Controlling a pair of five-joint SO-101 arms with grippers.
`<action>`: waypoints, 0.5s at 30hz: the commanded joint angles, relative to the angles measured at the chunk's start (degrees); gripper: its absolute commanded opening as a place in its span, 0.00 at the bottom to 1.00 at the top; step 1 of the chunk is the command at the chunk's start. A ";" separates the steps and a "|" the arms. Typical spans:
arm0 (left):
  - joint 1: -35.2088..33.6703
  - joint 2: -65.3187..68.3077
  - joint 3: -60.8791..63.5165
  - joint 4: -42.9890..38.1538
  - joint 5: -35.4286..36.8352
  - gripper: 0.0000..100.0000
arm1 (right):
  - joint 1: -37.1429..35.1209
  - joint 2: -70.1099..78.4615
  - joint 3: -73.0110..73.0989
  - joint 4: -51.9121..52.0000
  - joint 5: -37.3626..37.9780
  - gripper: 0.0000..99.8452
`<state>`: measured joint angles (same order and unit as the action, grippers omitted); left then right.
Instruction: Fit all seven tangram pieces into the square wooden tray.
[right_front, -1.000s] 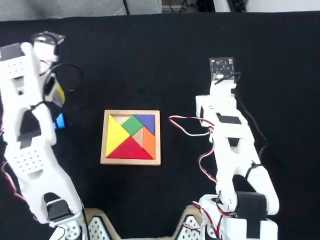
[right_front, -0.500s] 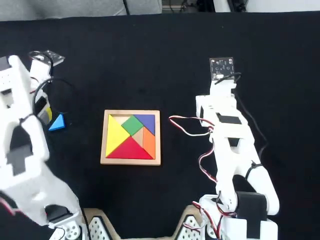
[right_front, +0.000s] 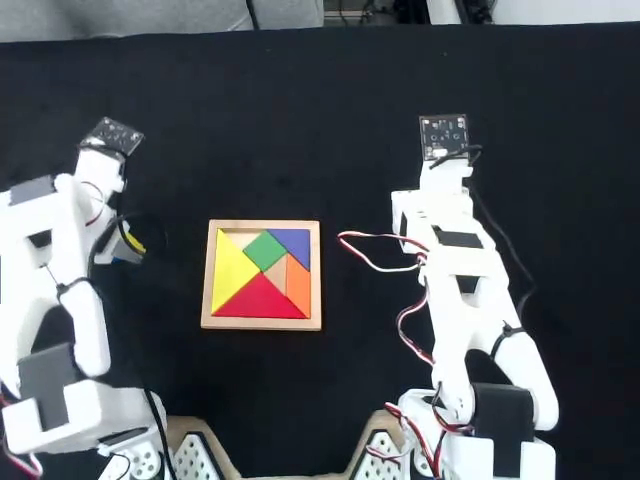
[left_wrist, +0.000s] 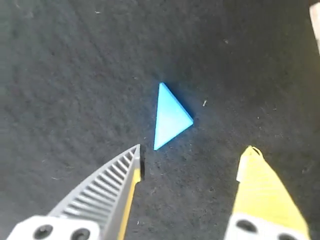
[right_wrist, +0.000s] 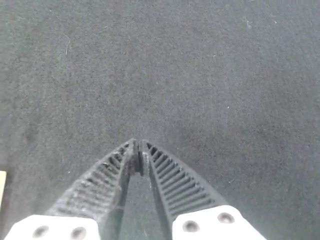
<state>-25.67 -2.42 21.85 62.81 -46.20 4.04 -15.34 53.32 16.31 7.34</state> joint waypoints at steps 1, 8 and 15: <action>0.04 7.82 -12.44 4.84 3.25 0.31 | -0.88 -0.04 -1.89 -1.14 0.62 0.01; -0.66 26.20 -27.30 12.31 -4.13 0.31 | -0.88 -0.04 -1.89 -1.14 0.62 0.01; -2.95 31.38 -31.87 11.52 -4.40 0.31 | -0.88 -0.04 -1.89 -1.23 0.70 0.01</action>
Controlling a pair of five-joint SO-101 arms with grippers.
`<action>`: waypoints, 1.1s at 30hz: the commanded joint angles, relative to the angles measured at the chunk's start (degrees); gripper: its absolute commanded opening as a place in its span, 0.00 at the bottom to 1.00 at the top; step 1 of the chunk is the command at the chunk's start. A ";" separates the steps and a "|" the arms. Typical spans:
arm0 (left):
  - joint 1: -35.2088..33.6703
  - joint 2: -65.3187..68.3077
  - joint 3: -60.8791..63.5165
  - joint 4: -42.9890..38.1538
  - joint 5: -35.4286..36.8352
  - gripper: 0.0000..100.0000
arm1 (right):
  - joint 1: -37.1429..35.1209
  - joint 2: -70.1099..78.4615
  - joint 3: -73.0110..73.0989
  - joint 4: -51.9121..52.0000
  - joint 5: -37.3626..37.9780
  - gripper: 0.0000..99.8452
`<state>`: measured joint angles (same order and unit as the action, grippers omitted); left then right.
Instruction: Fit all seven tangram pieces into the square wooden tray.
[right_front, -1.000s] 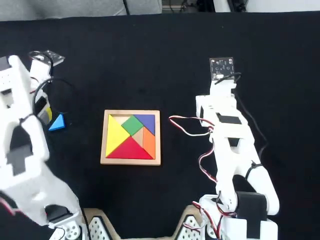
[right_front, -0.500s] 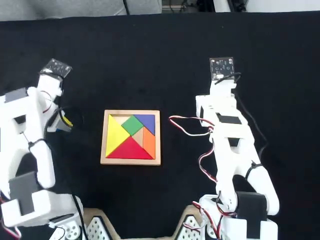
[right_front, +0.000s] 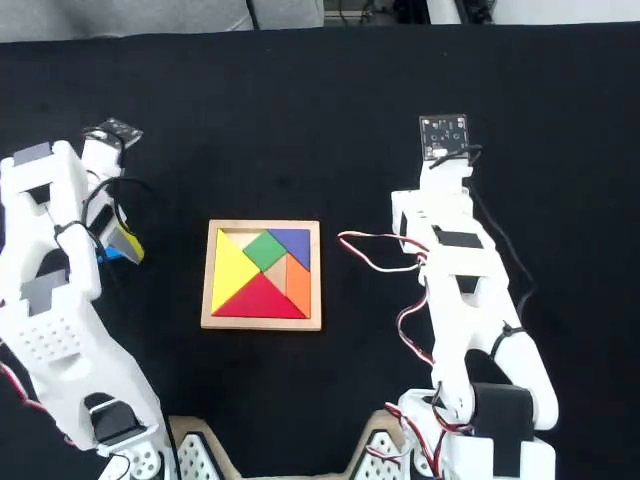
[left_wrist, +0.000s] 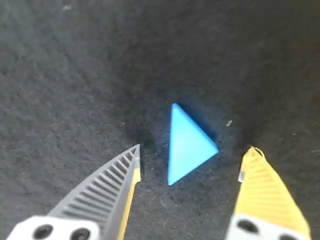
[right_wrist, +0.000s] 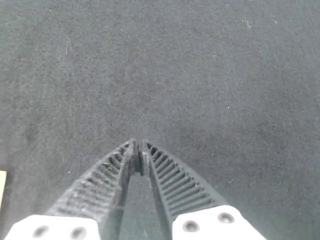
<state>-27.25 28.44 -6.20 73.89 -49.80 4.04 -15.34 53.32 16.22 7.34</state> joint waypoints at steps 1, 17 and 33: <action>-1.54 0.79 -4.00 0.35 -0.79 0.31 | -0.88 -0.04 -1.89 -1.14 0.70 0.01; 1.01 3.96 -3.91 -4.04 1.23 0.31 | -0.88 -0.04 -1.89 -1.14 0.70 0.01; 2.15 8.09 -4.53 -4.57 4.48 0.31 | -0.88 -0.04 -1.98 -1.14 0.70 0.01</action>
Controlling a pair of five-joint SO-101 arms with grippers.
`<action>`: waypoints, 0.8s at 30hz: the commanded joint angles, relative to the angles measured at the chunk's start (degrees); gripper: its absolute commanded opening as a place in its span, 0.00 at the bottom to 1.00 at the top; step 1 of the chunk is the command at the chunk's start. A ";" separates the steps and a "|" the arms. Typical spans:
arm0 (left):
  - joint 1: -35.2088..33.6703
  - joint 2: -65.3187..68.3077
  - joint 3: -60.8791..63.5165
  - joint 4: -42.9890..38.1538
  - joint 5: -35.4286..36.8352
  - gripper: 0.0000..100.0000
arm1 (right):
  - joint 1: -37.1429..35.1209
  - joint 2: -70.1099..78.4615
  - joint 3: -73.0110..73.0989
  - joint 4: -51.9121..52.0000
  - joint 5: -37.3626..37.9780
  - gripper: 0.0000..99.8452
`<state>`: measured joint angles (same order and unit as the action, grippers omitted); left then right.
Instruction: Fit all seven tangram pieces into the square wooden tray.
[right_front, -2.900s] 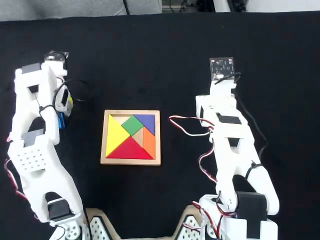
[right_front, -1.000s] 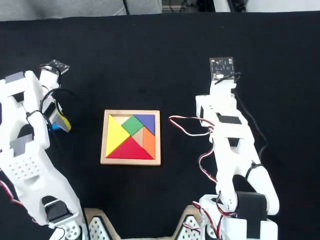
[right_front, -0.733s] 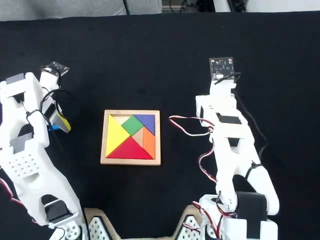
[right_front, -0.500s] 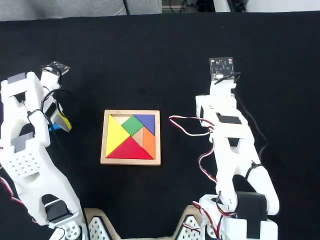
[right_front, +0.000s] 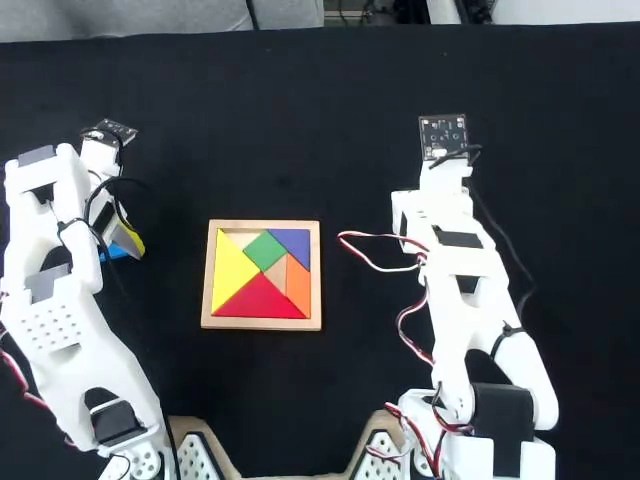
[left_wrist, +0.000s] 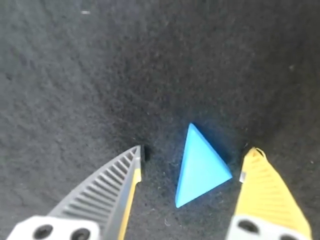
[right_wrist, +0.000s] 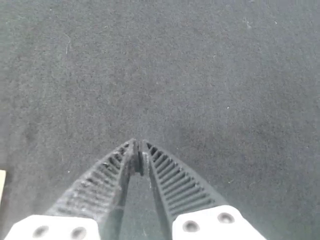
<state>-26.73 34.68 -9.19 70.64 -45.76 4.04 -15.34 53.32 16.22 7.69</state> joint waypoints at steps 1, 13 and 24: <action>1.63 1.93 -1.71 -1.05 0.44 0.31 | -0.88 -0.04 -1.98 -1.14 0.35 0.01; 1.19 2.20 -2.15 0.09 -2.37 0.31 | -0.88 -0.04 -1.98 -1.14 0.35 0.01; 1.63 2.46 -2.24 1.23 -2.37 0.21 | -0.88 -0.04 -2.07 -1.14 0.35 0.01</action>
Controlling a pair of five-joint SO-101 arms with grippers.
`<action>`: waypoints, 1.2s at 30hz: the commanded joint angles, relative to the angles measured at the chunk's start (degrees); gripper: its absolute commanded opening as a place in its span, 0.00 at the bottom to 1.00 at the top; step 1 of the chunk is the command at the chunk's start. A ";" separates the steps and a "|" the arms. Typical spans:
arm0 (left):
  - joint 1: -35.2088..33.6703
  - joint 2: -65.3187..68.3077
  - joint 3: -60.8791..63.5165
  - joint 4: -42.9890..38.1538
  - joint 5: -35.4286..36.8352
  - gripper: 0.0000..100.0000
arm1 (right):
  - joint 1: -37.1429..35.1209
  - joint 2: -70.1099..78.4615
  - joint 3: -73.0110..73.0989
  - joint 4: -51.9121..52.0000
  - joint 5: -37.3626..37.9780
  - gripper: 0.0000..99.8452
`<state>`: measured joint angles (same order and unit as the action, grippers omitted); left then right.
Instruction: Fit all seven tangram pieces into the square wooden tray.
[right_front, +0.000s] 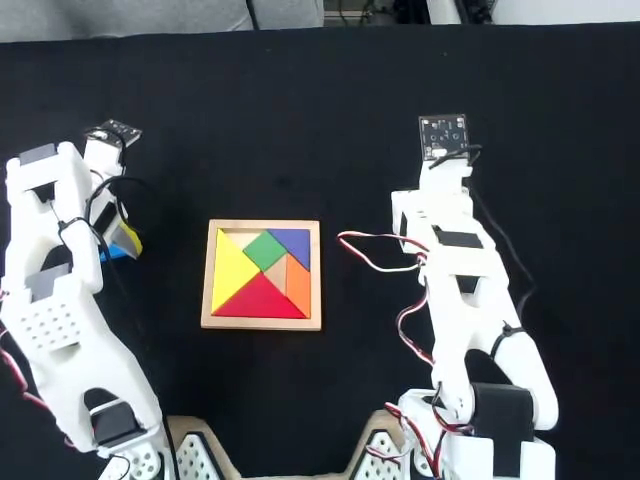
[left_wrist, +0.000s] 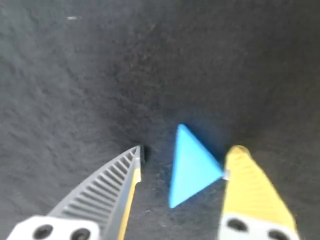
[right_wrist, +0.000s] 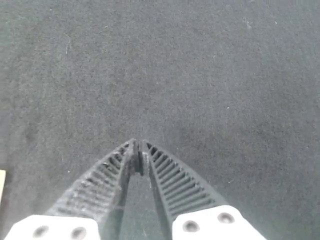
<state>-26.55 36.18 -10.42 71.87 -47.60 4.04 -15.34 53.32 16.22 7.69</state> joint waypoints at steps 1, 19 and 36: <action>1.45 0.97 -1.01 0.00 -0.53 0.21 | -0.88 -0.04 -2.07 -1.14 0.35 0.01; 1.45 0.53 -0.57 0.09 -0.44 0.06 | -0.88 -0.04 -2.42 -1.14 0.35 0.01; -1.54 -3.52 -7.69 6.77 -18.55 0.26 | -0.88 -0.04 -2.42 -1.14 0.35 0.01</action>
<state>-25.67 35.56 -14.02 76.09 -54.55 4.04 -15.34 53.32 16.22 7.69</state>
